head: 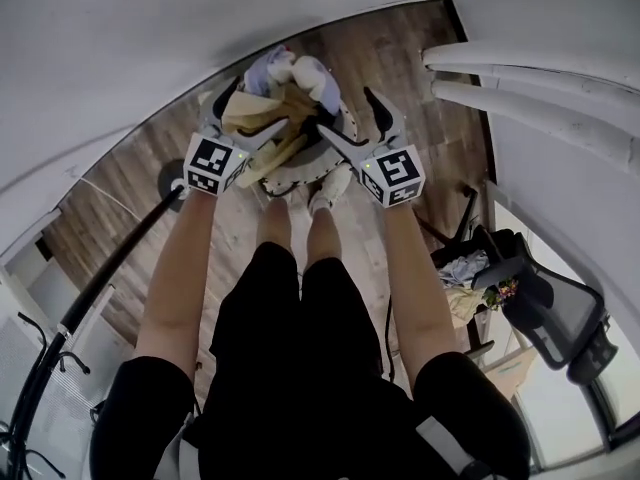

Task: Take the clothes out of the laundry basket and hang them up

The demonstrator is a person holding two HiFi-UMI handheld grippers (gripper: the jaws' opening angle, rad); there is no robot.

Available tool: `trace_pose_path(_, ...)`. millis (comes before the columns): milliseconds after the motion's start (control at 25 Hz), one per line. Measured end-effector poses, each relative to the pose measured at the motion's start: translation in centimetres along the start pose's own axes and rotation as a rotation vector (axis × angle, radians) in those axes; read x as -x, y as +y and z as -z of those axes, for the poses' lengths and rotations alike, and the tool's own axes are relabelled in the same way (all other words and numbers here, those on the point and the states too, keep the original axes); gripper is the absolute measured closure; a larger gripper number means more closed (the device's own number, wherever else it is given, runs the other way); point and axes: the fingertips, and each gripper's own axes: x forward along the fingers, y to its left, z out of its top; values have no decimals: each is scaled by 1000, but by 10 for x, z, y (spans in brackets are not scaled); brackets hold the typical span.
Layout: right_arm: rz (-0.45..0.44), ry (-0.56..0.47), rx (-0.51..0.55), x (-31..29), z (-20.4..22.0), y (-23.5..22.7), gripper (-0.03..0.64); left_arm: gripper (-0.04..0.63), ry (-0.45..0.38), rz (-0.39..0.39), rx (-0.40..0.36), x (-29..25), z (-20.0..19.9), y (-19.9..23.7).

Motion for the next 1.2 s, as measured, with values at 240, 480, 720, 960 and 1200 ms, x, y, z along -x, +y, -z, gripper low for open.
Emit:
trace_pose_path(240,22,96,21,-52,74,-22,199,109,116,9,-34,-39,83,35)
trace_pose_path(480,29,189,63,-93,132,-37,236,118,199,40,-126,-75,131,52)
trace_pose_path(720,46,243,93,-131,162,-55,267,129,273,73,-218,-114,165,67)
trace_pose_path(960,24,361,95,-162,205,-74,295,152,375,115,-287,-152,198,83)
trace_pose_path(1200,-10,486,84,-187,242,-86,316,192,453,138,-310,-174,228,100)
